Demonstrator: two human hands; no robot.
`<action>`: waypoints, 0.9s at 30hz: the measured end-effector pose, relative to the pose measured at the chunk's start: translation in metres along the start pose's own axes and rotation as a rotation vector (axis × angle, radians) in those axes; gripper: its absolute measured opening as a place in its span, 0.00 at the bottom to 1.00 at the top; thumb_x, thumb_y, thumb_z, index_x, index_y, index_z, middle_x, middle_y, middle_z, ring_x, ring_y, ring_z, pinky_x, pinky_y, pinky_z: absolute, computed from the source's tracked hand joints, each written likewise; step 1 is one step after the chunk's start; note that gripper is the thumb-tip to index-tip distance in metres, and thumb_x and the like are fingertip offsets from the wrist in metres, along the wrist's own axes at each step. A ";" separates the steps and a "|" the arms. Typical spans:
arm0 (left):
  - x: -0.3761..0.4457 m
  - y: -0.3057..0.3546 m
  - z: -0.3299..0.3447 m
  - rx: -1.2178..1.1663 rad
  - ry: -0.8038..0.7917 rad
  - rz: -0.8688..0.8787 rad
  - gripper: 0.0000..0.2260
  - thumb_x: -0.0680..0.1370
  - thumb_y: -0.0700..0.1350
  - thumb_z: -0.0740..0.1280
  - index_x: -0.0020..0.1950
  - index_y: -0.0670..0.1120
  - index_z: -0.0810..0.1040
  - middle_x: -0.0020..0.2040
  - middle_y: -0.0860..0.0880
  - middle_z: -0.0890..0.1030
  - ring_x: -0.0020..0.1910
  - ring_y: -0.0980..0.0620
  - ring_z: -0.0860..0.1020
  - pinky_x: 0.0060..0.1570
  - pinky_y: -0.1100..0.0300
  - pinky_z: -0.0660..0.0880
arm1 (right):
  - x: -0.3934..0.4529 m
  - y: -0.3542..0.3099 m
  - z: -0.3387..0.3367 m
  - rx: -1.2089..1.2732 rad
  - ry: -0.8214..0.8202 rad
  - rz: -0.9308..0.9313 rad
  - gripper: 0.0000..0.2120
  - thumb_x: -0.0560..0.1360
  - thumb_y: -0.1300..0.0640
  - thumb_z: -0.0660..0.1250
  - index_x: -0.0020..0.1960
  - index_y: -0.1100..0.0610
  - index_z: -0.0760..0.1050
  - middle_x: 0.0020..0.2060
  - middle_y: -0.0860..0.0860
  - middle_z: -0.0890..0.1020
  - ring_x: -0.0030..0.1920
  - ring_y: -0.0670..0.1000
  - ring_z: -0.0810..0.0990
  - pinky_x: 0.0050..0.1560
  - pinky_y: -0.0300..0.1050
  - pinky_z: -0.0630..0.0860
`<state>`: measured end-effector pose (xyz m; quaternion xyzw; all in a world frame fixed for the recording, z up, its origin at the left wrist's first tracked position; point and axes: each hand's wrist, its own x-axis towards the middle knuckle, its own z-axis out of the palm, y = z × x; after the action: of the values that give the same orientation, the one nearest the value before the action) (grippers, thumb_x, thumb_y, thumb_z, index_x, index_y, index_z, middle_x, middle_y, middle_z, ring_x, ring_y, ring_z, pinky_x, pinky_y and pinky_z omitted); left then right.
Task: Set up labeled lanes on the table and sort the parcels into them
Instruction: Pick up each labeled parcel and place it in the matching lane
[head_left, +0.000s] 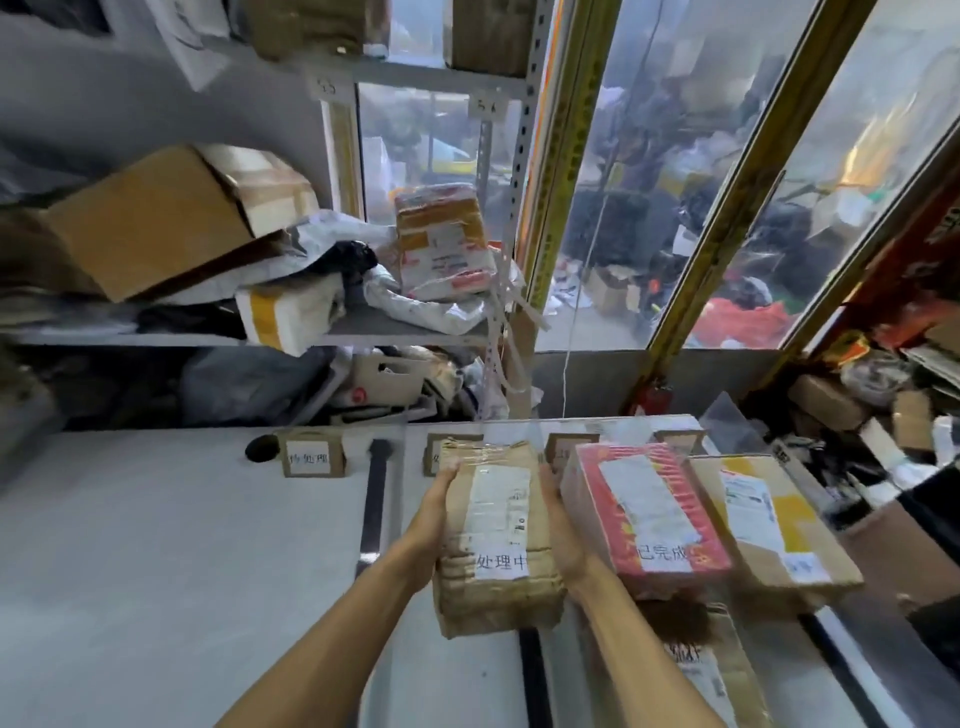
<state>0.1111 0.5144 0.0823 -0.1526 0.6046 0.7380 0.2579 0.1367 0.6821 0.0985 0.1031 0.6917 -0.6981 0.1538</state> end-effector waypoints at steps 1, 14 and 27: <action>0.006 0.000 0.000 0.015 0.025 0.008 0.31 0.82 0.66 0.50 0.61 0.45 0.83 0.52 0.40 0.87 0.51 0.41 0.86 0.52 0.51 0.81 | 0.013 0.010 -0.005 0.001 -0.025 -0.005 0.43 0.73 0.25 0.61 0.78 0.51 0.66 0.68 0.51 0.81 0.66 0.53 0.81 0.68 0.53 0.78; 0.080 -0.064 0.009 0.146 0.129 -0.038 0.42 0.73 0.77 0.55 0.79 0.53 0.62 0.78 0.48 0.68 0.75 0.44 0.69 0.74 0.41 0.65 | 0.058 0.067 0.004 -0.507 0.048 0.185 0.37 0.81 0.29 0.49 0.84 0.43 0.44 0.83 0.50 0.38 0.83 0.54 0.39 0.80 0.63 0.45; 0.074 -0.075 0.013 0.201 0.243 -0.047 0.39 0.74 0.73 0.54 0.80 0.54 0.58 0.78 0.47 0.65 0.77 0.45 0.64 0.76 0.41 0.61 | 0.060 0.086 0.011 -0.973 -0.029 0.103 0.38 0.81 0.30 0.42 0.84 0.47 0.37 0.80 0.55 0.27 0.78 0.56 0.24 0.78 0.57 0.29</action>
<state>0.0935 0.5514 -0.0159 -0.2284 0.6985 0.6436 0.2138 0.1119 0.6672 -0.0027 0.0433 0.9294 -0.2867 0.2282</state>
